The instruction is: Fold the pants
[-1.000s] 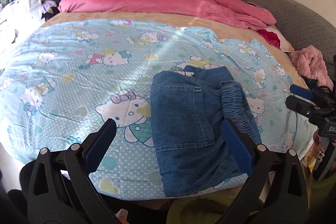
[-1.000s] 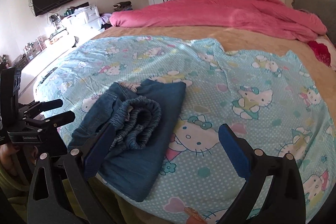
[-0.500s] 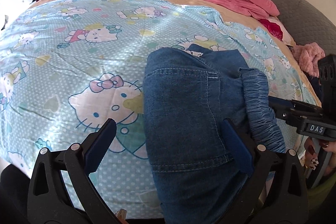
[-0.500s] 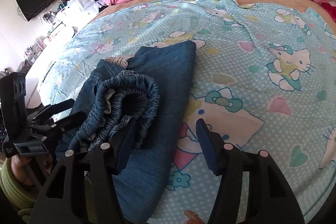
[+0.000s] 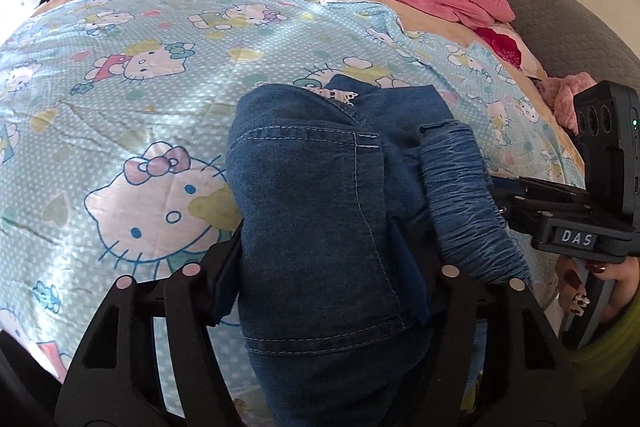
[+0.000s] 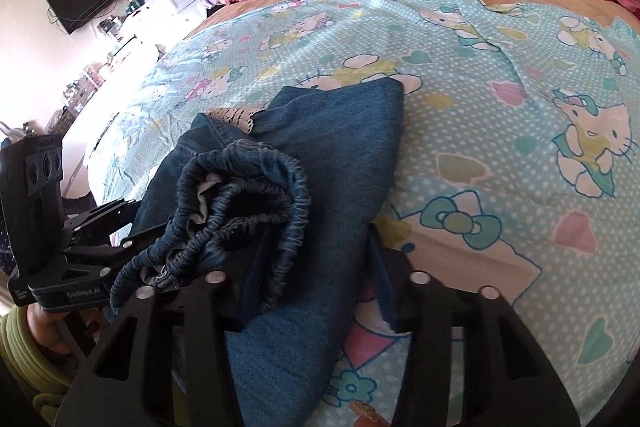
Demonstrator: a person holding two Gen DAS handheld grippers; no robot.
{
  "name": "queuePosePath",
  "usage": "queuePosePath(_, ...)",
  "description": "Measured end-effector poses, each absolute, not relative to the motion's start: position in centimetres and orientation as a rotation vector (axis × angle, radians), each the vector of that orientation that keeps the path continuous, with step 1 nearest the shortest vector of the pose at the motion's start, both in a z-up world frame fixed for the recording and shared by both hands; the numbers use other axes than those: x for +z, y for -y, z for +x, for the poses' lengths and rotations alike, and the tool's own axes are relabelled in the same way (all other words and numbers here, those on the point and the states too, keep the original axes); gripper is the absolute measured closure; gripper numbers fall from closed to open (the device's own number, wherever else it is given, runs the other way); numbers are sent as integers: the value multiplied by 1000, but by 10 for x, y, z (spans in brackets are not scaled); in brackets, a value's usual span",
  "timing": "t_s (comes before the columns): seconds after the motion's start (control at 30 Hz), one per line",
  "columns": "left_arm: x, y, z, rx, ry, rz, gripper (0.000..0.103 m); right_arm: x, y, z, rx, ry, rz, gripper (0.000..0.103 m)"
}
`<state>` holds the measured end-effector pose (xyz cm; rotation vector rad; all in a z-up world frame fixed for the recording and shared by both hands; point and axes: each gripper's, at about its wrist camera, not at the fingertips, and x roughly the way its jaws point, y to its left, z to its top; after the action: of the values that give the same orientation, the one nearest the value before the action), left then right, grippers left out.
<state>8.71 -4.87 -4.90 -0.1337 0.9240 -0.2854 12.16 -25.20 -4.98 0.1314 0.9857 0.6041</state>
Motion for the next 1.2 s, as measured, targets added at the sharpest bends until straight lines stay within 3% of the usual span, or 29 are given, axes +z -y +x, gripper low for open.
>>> queuePosePath(0.03, -49, 49, 87, -288, -923, -134, 53, -50, 251, 121, 614, -980, 127, 76)
queuePosePath(0.13, -43, 52, 84, -290, -900, -110, 67, -49, 246, 118, 638, -969, 129, 87)
queuePosePath(0.33, -34, 52, 82, -291, -882, -103, 81, -29, 238, 106, 651, -897, 84, 89)
queuePosePath(1.2, 4, 38, 130, -215, -756, -102, 84, 19, 195, 163, 653, -769, -39, 89)
